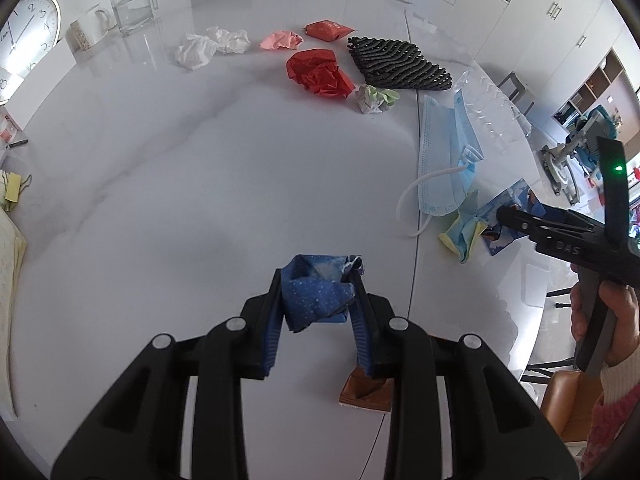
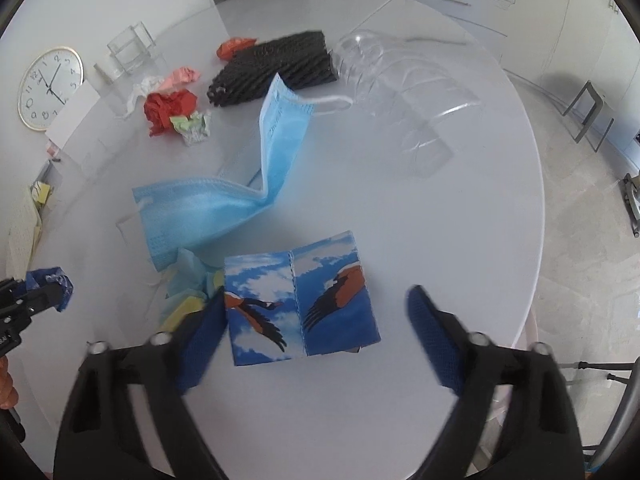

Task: Collect trash
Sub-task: 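Carry both items over the wastebasket and open both tools to drop them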

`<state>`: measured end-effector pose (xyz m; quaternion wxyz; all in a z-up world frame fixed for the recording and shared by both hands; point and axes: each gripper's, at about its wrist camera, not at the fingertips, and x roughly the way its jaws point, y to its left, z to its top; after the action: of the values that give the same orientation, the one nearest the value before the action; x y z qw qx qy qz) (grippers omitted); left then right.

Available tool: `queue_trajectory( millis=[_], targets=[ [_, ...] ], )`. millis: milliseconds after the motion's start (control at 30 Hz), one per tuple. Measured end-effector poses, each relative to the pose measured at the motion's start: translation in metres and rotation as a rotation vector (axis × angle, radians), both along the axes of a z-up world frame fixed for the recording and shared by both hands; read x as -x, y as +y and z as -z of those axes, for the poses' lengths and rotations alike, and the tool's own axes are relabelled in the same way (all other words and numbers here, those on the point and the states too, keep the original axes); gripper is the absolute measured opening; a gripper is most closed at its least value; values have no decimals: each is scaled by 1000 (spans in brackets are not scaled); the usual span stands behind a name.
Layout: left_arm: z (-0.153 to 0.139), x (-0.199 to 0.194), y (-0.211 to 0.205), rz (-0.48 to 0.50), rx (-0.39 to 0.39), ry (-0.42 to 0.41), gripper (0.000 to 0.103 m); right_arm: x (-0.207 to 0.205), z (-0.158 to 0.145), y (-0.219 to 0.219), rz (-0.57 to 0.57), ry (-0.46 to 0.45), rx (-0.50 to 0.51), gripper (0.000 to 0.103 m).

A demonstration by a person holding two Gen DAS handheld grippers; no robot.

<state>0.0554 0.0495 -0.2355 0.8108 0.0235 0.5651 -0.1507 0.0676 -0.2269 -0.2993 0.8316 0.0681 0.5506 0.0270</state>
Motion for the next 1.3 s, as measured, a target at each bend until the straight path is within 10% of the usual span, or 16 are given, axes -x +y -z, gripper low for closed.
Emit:
queue_trajectory(
  millis=[167,767,1300],
  targets=[
    [-14,5,-5,13,3,-20,31,9,-13,-4,10,-33,3,45],
    [-100,60,-174,327,102,-121,31,140,-123,-124,244,-168,48,45],
    [-58,80,-372,528,103,-38,31,198,-127,-243,408,-166,61,47]
  ],
)
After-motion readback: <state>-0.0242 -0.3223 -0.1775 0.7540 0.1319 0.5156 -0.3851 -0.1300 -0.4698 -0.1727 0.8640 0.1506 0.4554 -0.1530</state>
